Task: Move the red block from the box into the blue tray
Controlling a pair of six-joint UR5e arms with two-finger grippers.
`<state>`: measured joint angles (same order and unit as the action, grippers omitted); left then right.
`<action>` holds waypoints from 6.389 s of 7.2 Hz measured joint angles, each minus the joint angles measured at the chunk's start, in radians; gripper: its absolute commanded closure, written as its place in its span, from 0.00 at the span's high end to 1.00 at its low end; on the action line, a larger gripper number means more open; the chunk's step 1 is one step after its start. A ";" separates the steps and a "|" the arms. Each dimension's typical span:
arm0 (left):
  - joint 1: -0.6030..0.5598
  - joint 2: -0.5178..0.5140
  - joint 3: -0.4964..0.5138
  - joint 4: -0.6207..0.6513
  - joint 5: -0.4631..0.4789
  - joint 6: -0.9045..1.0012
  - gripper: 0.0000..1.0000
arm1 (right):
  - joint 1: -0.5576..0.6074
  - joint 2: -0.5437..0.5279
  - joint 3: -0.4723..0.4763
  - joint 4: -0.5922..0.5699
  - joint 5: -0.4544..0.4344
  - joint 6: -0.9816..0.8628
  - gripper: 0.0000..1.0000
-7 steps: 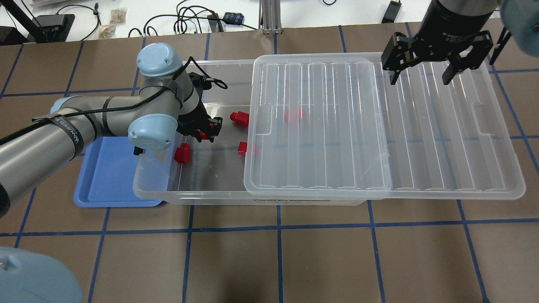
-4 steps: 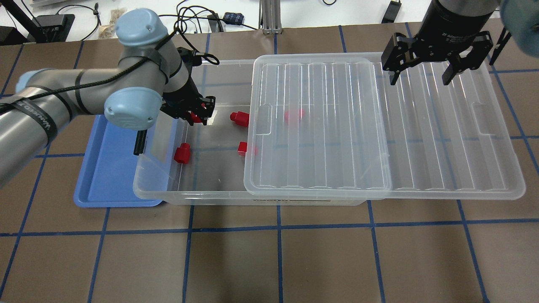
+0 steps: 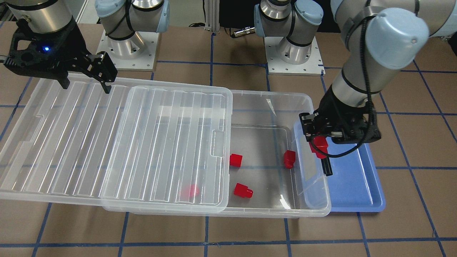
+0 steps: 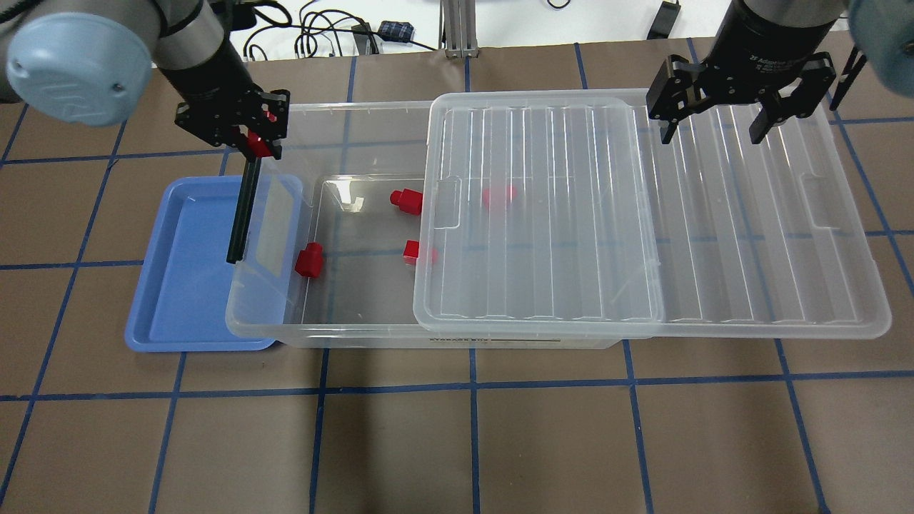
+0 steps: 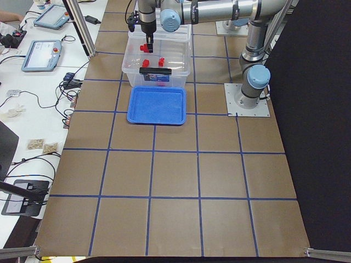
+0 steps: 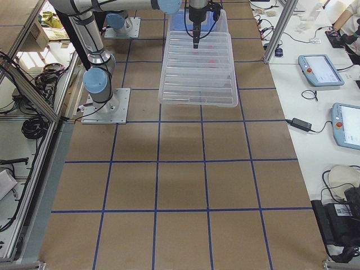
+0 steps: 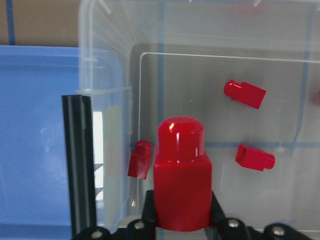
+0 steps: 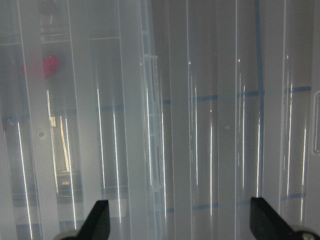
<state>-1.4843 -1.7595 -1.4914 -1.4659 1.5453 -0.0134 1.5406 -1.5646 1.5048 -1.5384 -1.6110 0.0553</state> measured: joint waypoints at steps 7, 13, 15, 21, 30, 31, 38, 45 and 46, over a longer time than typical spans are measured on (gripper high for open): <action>0.335 -0.043 -0.165 0.060 -0.006 0.423 0.00 | 0.000 0.000 0.000 0.001 0.000 -0.002 1.00; 0.341 -0.190 -0.278 0.260 -0.010 0.461 0.00 | 0.000 0.000 0.000 0.001 -0.001 -0.002 1.00; 0.341 -0.225 -0.281 0.279 -0.011 0.461 0.02 | 0.000 0.001 0.000 0.001 -0.001 -0.003 1.00; 0.341 -0.245 -0.280 0.289 -0.003 0.466 1.00 | -0.119 0.024 -0.013 0.001 0.013 -0.091 1.00; 0.166 0.064 0.009 -0.127 0.020 0.183 1.00 | -0.599 0.192 0.068 -0.193 0.005 -0.686 1.00; 0.110 0.094 0.006 -0.140 0.024 0.153 1.00 | -0.604 0.207 0.091 -0.225 0.007 -0.694 1.00; 0.005 0.138 -0.052 -0.178 0.024 0.133 1.00 | -0.552 0.215 0.141 -0.244 0.044 -0.667 1.00; 0.001 0.148 -0.056 -0.179 0.026 0.133 1.00 | -0.422 0.215 0.143 -0.244 0.044 -0.524 1.00; 0.001 0.149 -0.056 -0.179 0.026 0.132 1.00 | -0.403 0.215 0.143 -0.244 0.045 -0.490 1.00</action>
<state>-1.4833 -1.6108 -1.5477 -1.6446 1.5710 0.1186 1.1380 -1.3499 1.6480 -1.7824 -1.5665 -0.4351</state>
